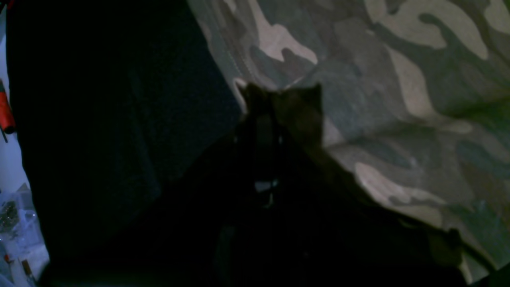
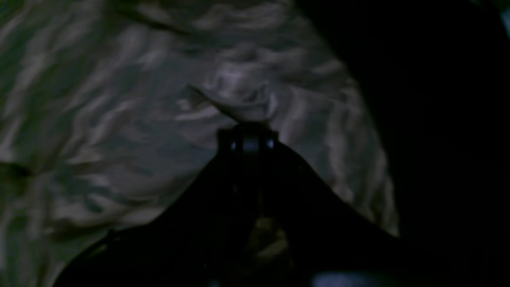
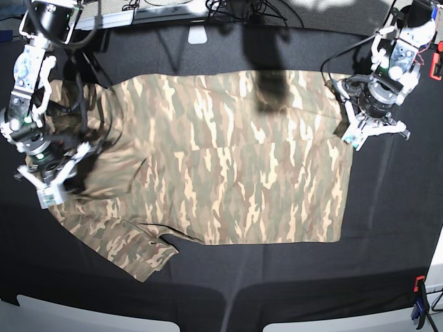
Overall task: Layout the t-shirt on the table in an organized manner, then fold the t-shirt properly
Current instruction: 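Grasp the sleeve nearest the right gripper and fold it onto the shirt body, then fold the shirt side nearest the left gripper inward with the left gripper, then grasp the collar edge with both grippers and pull the shirt toward the arm bases, then move both grippers down to the hem corners and grasp them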
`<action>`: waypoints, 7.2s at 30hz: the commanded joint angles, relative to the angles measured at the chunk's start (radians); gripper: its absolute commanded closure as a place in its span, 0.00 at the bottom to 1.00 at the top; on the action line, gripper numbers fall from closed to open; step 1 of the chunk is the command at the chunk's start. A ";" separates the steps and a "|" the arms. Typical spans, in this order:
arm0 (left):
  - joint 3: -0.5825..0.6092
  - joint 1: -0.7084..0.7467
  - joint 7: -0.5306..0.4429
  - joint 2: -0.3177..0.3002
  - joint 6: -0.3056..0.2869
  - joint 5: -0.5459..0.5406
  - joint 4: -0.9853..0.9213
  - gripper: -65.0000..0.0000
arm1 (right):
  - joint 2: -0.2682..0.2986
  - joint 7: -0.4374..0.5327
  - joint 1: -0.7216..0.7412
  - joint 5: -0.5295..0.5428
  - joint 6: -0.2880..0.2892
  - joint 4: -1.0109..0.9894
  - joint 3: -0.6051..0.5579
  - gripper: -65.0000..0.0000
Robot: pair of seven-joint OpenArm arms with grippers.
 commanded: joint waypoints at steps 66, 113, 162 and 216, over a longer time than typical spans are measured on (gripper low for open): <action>-0.005 0.293 -0.278 -0.120 -0.165 0.378 0.054 0.53 | 0.130 -0.434 -0.521 0.517 0.131 0.583 0.446 0.65; -0.006 0.291 -0.102 -0.100 -0.162 0.367 0.060 1.00 | 0.379 0.190 -0.709 -0.562 -0.140 0.164 -0.090 0.65; -0.006 0.344 0.063 -0.104 -0.093 0.468 0.209 1.00 | 0.380 0.054 -0.767 -0.318 -0.092 0.238 -0.111 1.00; -0.008 0.459 0.628 -0.184 0.145 0.634 0.235 0.46 | 0.379 -0.072 -0.884 -0.392 -0.629 0.391 -0.111 0.59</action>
